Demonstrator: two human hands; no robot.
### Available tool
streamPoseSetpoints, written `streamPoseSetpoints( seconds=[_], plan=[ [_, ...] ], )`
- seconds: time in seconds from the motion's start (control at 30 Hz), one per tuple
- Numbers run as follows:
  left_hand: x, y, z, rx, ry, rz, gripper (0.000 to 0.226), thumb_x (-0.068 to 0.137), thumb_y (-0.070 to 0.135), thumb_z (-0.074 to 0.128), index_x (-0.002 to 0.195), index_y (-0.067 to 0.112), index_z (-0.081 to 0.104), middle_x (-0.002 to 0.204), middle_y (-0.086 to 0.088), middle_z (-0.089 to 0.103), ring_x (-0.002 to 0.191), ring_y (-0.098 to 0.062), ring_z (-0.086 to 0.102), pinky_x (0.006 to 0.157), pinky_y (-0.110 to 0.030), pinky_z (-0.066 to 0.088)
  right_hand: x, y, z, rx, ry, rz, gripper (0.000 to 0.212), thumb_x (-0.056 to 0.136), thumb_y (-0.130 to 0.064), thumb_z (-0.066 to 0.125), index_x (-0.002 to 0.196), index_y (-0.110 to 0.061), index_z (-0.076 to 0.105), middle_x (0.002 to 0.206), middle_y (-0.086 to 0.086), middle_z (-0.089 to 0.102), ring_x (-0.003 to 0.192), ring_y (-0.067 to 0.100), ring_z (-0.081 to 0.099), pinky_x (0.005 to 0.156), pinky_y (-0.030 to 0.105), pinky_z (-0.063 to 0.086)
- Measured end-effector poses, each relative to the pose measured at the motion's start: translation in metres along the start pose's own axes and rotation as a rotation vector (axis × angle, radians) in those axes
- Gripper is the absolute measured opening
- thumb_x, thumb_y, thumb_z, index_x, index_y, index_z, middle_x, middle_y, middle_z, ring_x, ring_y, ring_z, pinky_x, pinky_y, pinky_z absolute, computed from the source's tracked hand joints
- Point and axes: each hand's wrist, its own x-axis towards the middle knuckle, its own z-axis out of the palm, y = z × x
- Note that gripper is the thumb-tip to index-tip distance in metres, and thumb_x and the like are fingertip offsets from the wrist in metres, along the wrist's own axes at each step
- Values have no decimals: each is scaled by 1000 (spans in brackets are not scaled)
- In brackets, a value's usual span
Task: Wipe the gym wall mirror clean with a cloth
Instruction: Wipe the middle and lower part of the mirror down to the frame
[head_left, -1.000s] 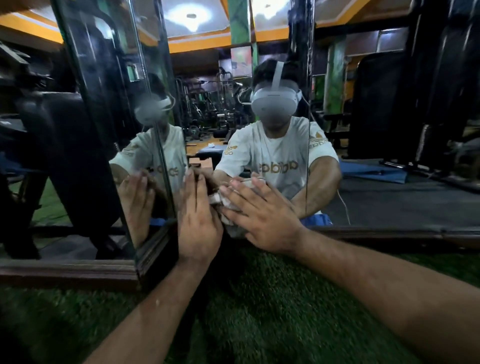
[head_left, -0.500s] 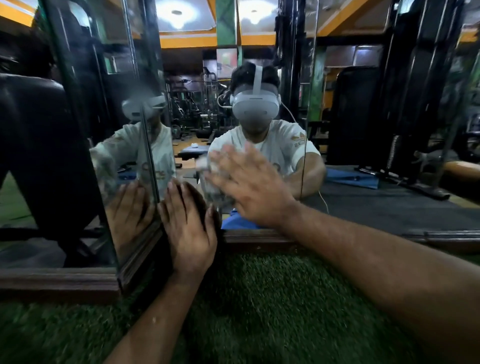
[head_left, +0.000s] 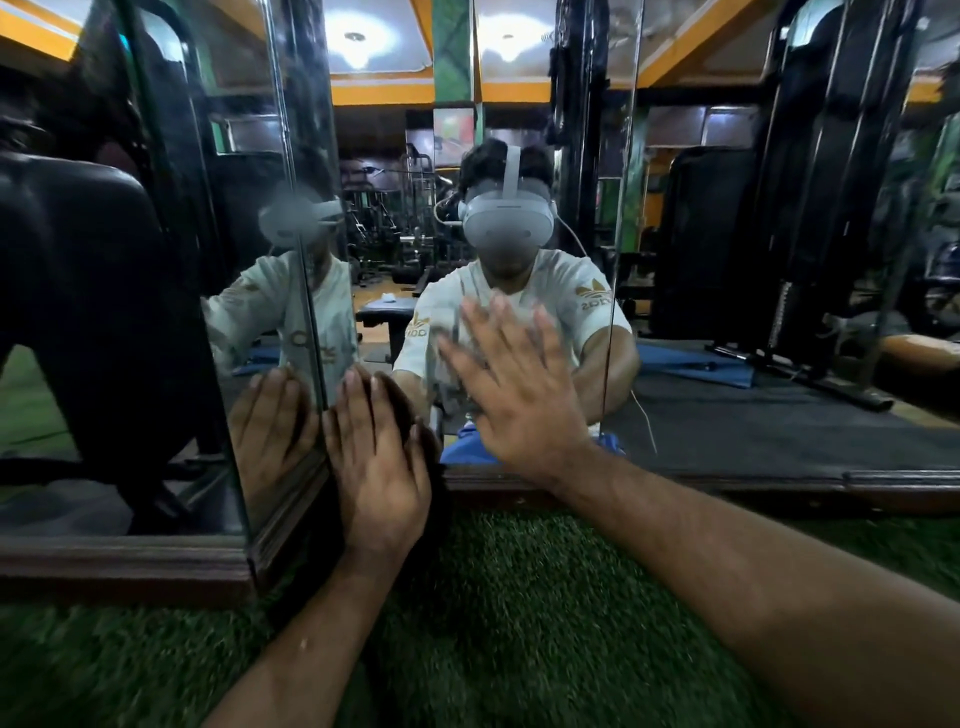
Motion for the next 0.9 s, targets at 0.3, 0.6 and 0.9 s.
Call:
streamPoseSetpoints(
  seconds=[0.3, 0.6, 0.9],
  plan=[
    [-1, 2, -2, 5, -38, 169, 64, 95, 17, 47, 153, -5, 32, 163, -24, 23, 153, -34, 16, 121, -57, 22, -32, 29, -2, -48, -165, -277, 76, 84, -29, 49, 159, -23, 41, 170, 17, 26, 159, 36, 22, 129, 59, 9],
    [1, 21, 2, -51, -7, 194, 64, 93, 10, 51, 152, -6, 32, 163, -24, 23, 153, -36, 19, 119, -61, 24, -56, 34, -5, -2, -214, -427, 74, 86, -32, 58, 158, -21, 43, 169, 15, 29, 158, 34, 21, 129, 57, 2],
    [32, 39, -3, -20, -15, 391, 62, 93, 3, 47, 152, -7, 32, 163, -24, 24, 154, -34, 19, 124, -51, 20, -63, 40, -10, -69, -187, -281, 79, 84, -29, 55, 160, -19, 39, 170, 16, 26, 158, 36, 24, 128, 60, 10]
  ],
)
